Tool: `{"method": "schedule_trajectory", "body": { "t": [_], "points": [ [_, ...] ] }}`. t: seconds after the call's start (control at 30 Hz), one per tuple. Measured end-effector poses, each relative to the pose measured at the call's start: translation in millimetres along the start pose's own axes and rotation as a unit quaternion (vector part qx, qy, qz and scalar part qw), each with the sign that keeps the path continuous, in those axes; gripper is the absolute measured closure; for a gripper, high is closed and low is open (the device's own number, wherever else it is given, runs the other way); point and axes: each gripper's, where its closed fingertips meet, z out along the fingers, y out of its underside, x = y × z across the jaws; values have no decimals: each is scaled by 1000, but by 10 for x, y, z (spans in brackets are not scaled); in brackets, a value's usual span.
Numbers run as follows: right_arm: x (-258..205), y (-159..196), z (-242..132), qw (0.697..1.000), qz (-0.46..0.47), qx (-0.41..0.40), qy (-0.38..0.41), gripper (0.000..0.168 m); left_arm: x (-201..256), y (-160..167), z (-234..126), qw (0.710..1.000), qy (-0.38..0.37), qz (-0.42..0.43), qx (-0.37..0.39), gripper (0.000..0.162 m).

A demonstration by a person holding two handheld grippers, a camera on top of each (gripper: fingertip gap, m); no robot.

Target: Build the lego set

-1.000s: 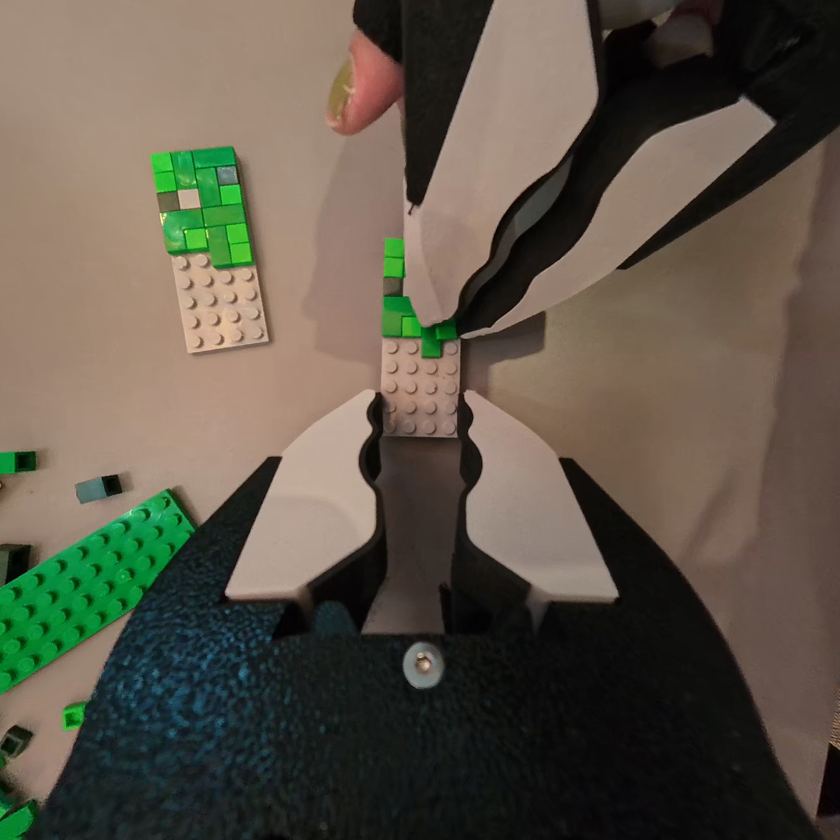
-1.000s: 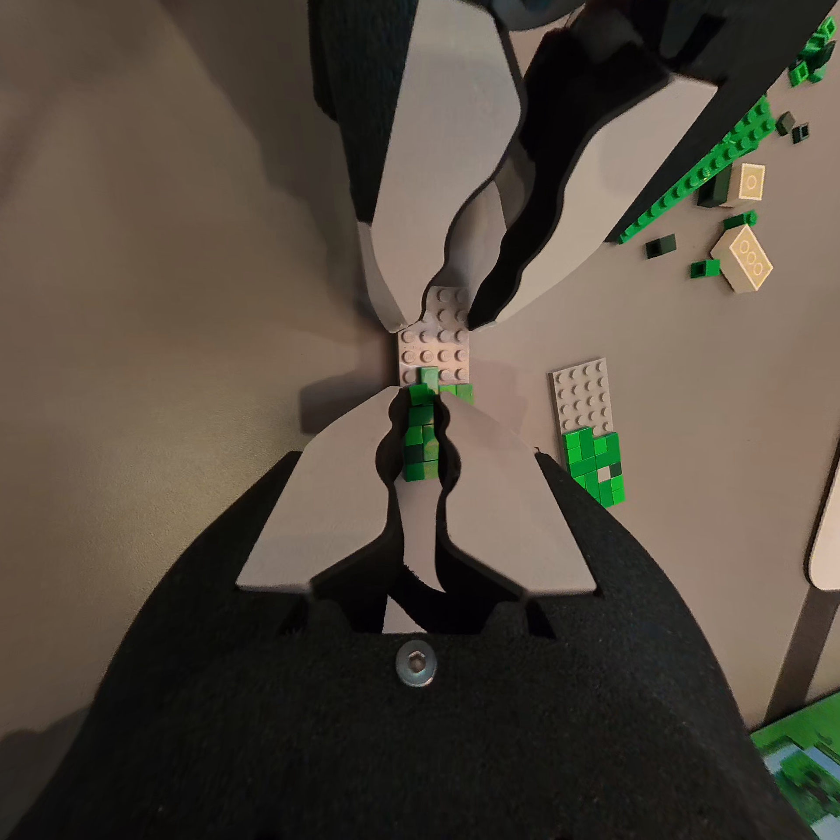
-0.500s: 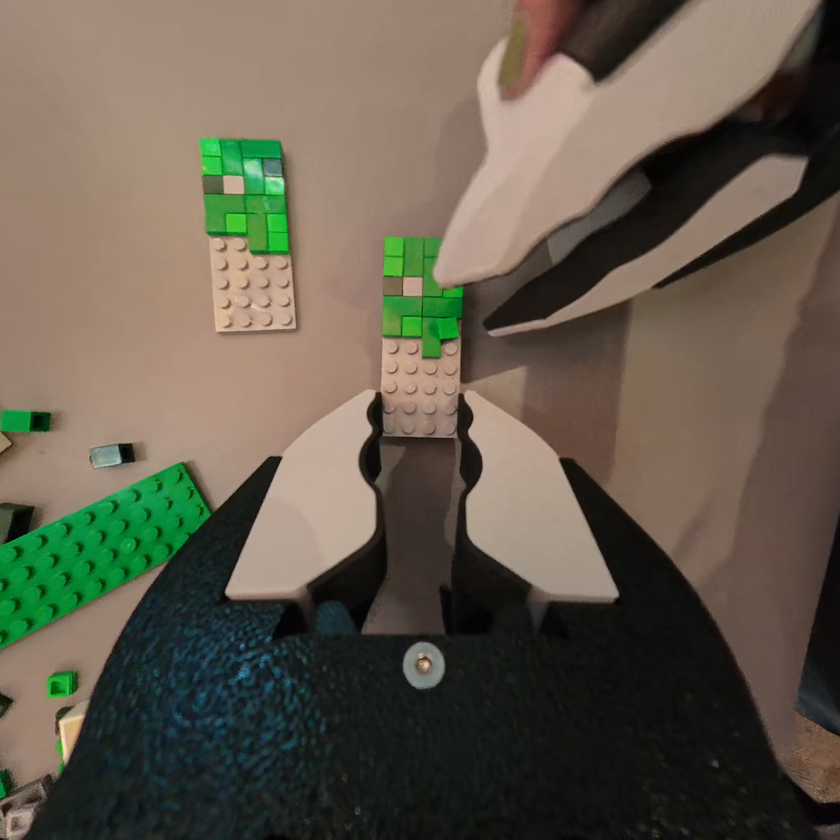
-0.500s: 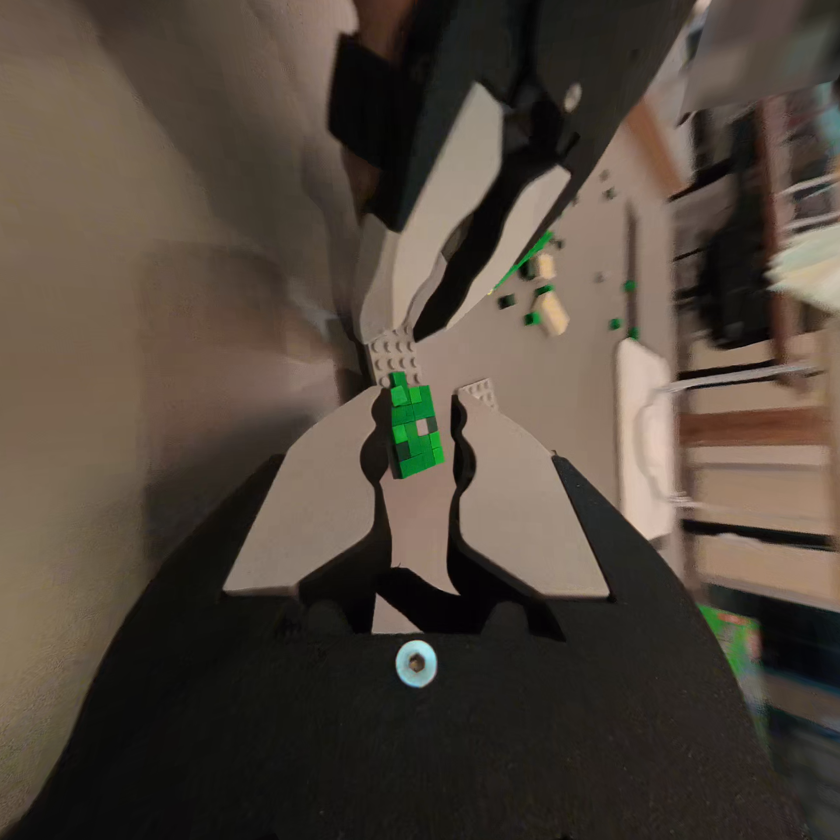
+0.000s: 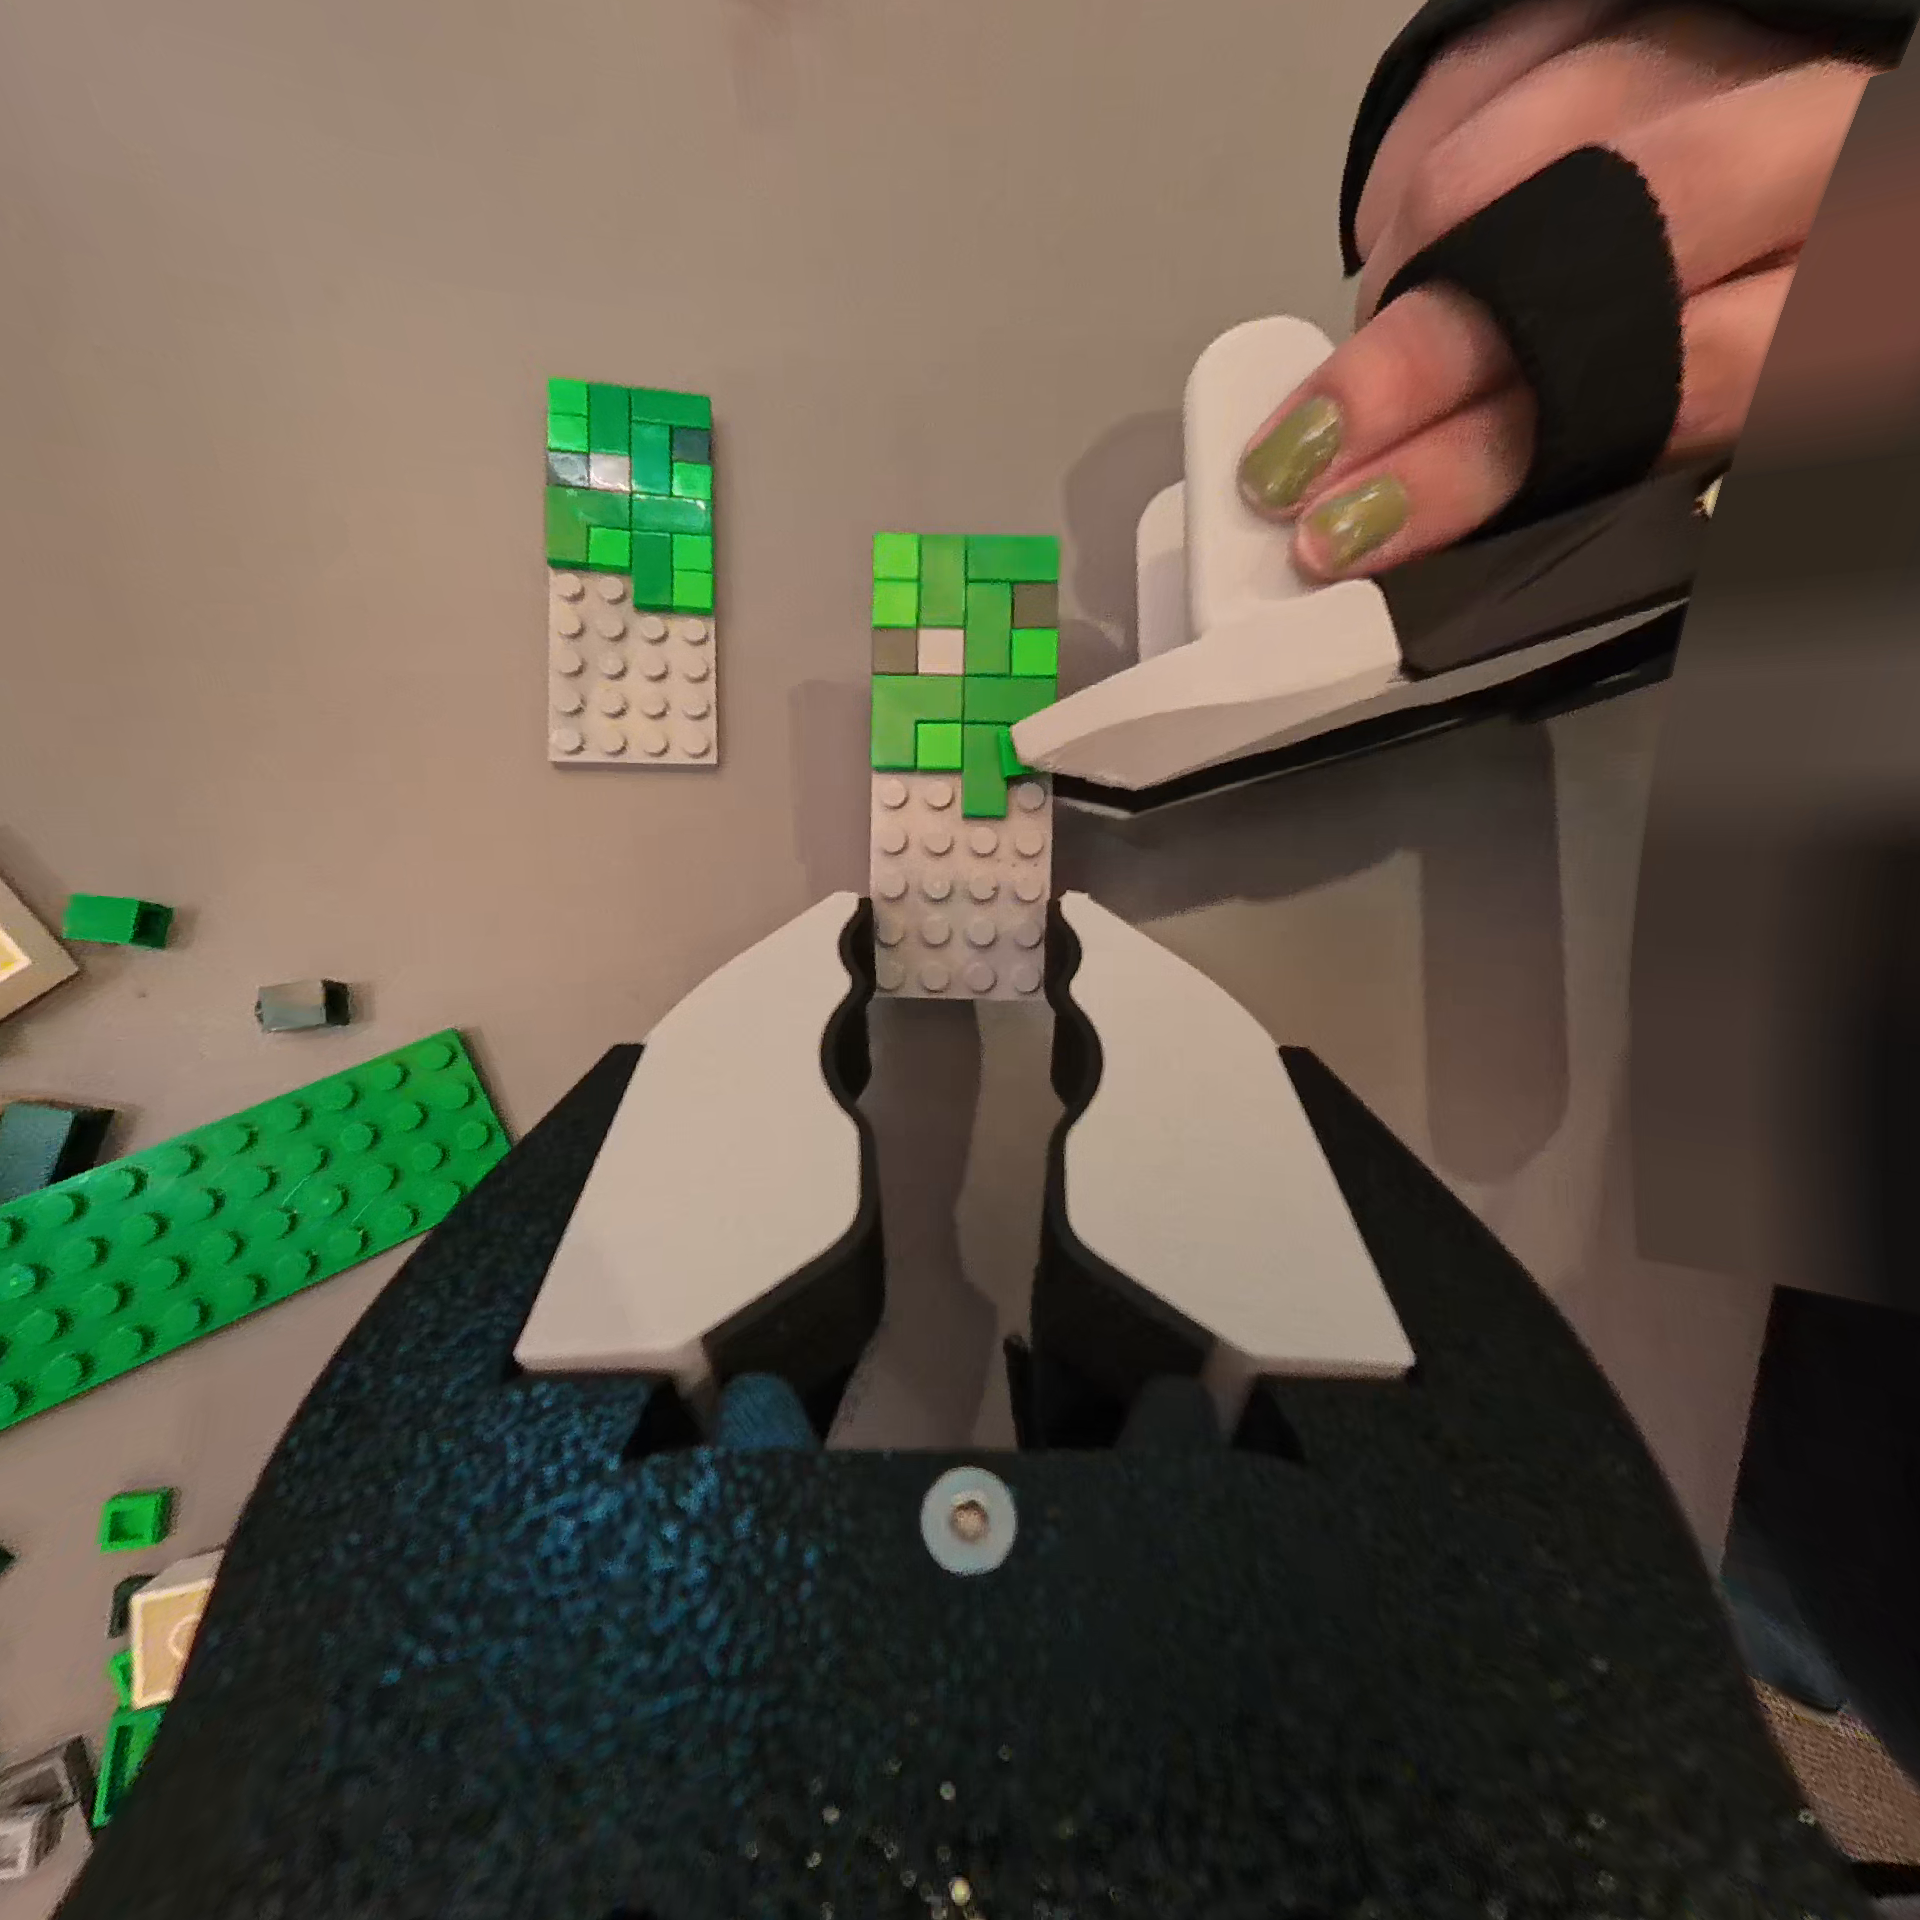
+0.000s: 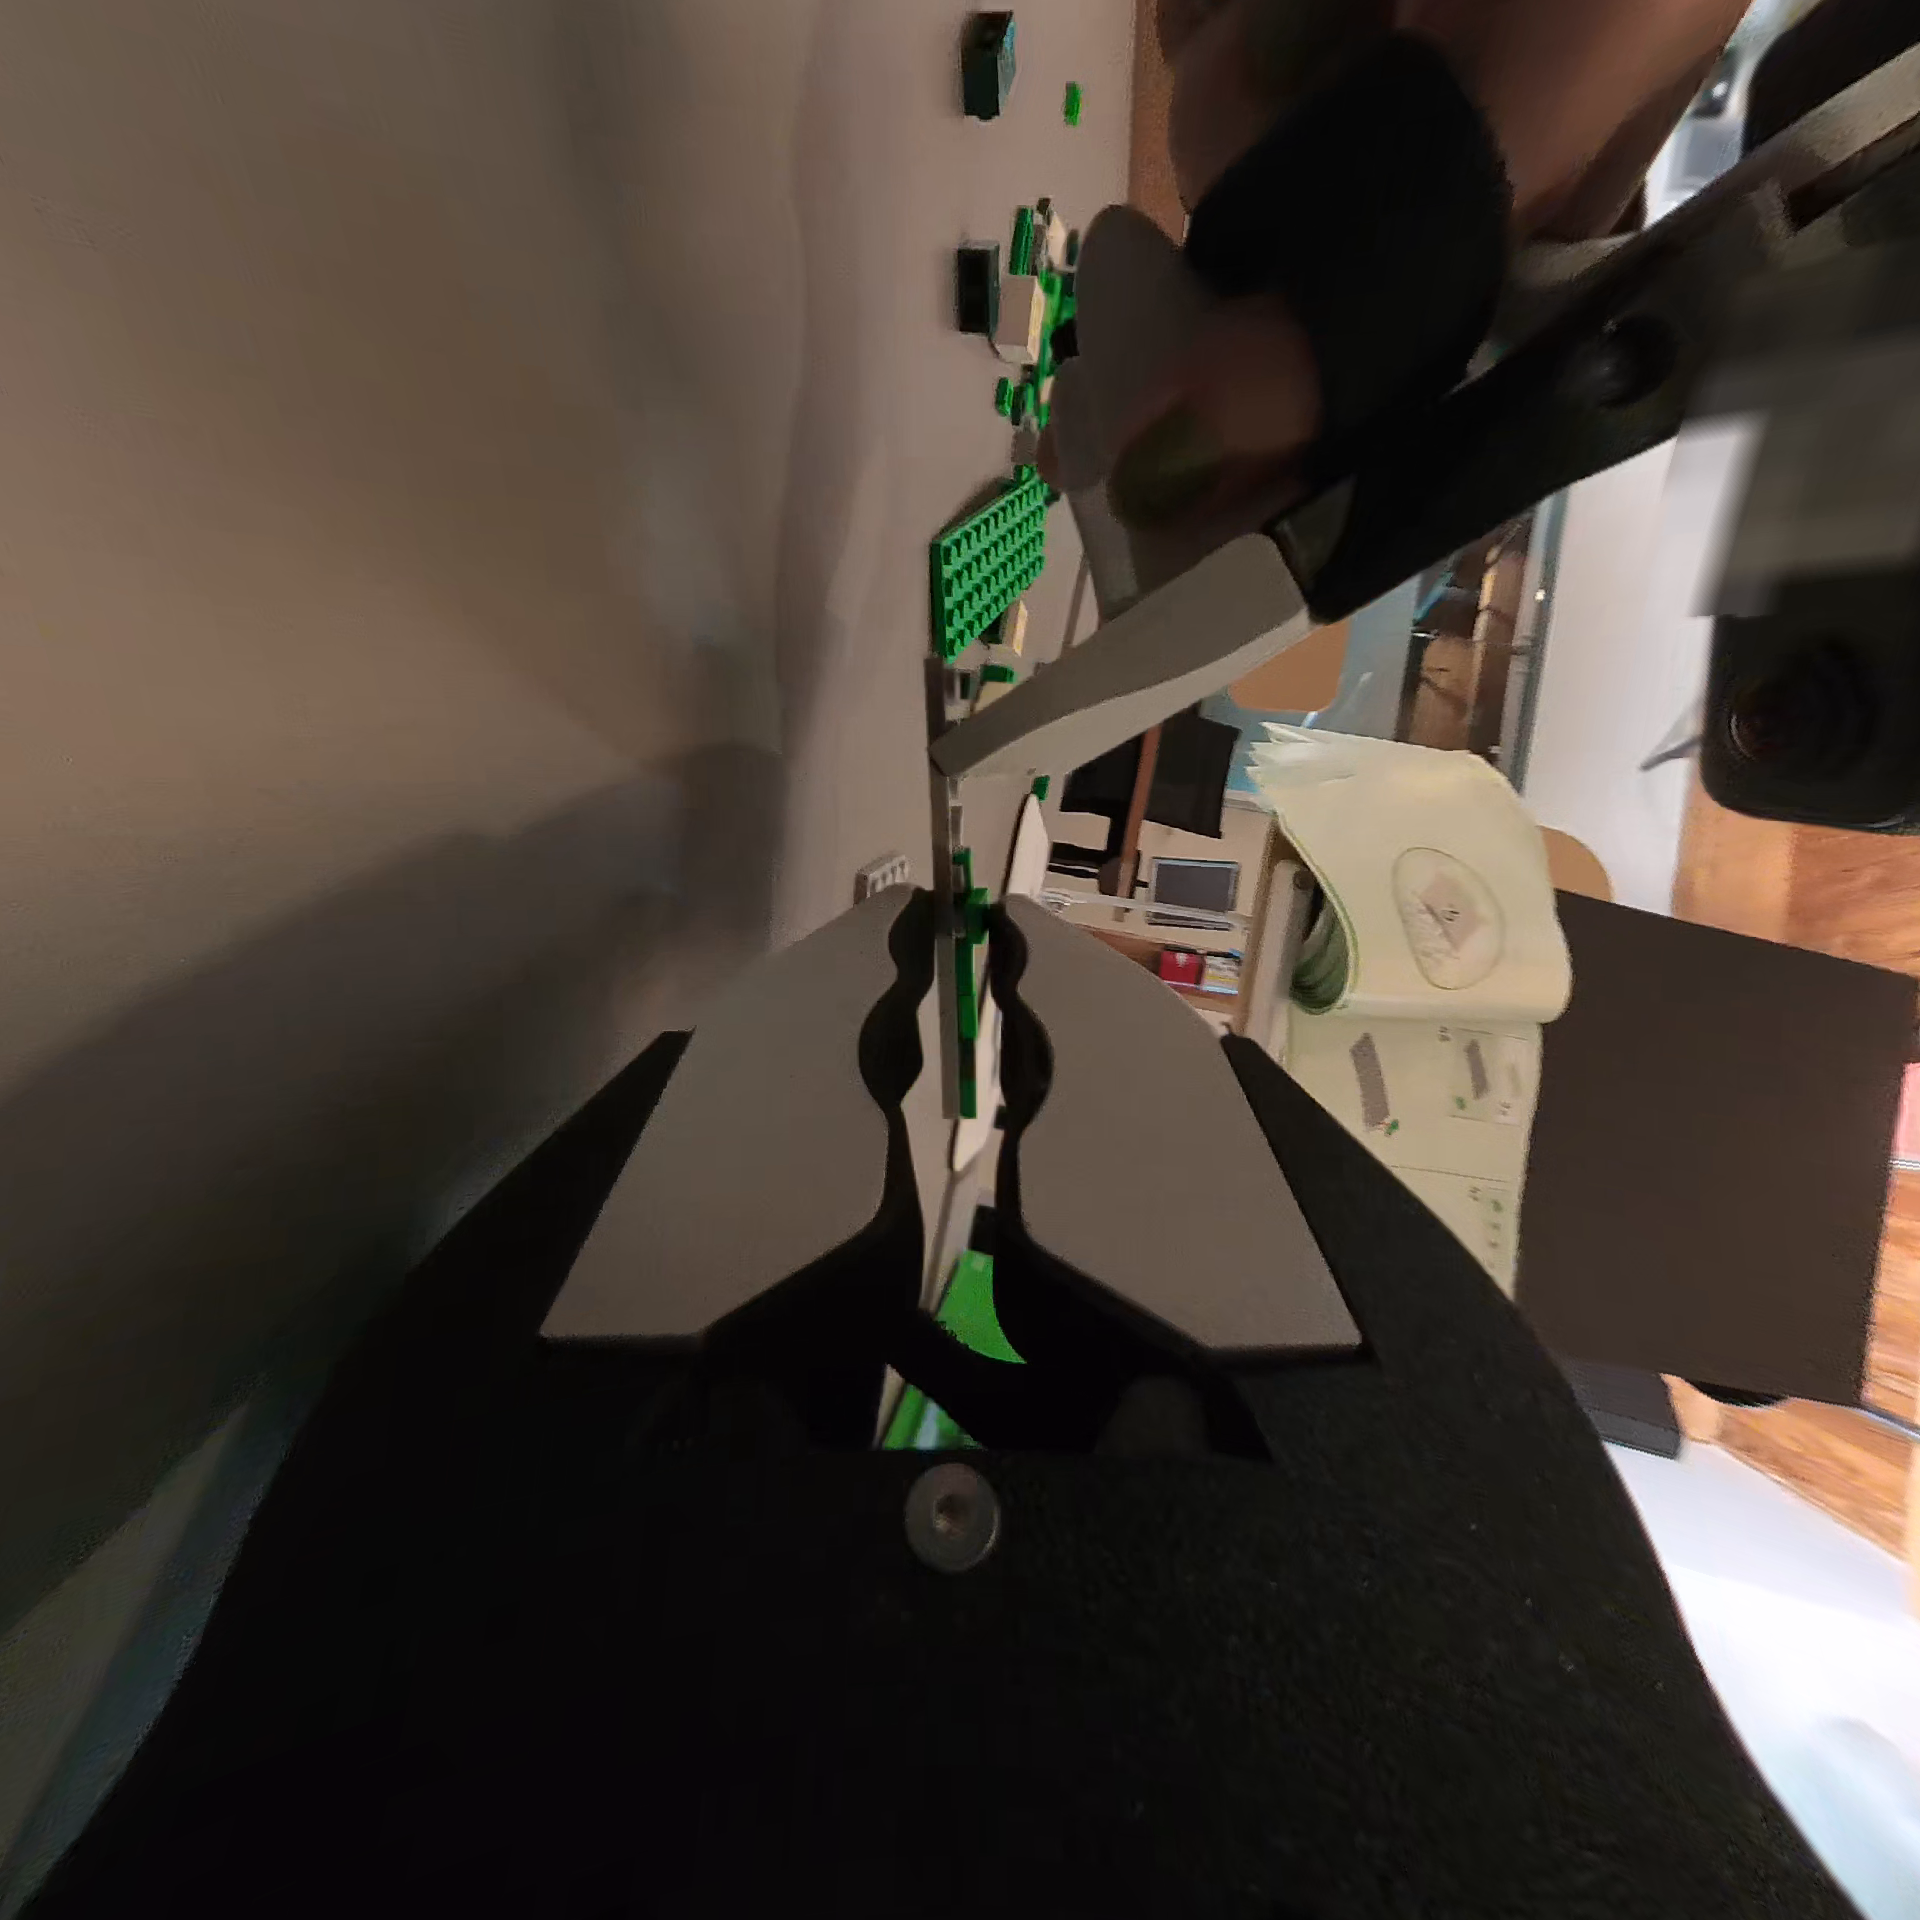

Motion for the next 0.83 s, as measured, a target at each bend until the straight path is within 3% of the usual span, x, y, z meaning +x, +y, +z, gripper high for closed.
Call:
{"method": "schedule_trajectory", "body": {
  "t": [0.43,0.57,0.83],
  "points": [
    [35,53,-28,1000,8,-11,15,160,12,-87,-35,999,11,2,45,132],
    [81,107,-55,999,31,4,27,162,-53,-106,-129,996,10,-25,83,112],
    [303,38,-183,993,-16,47,107,162,99,-270,-259,943,207,-174,193,117]
  ]
}}
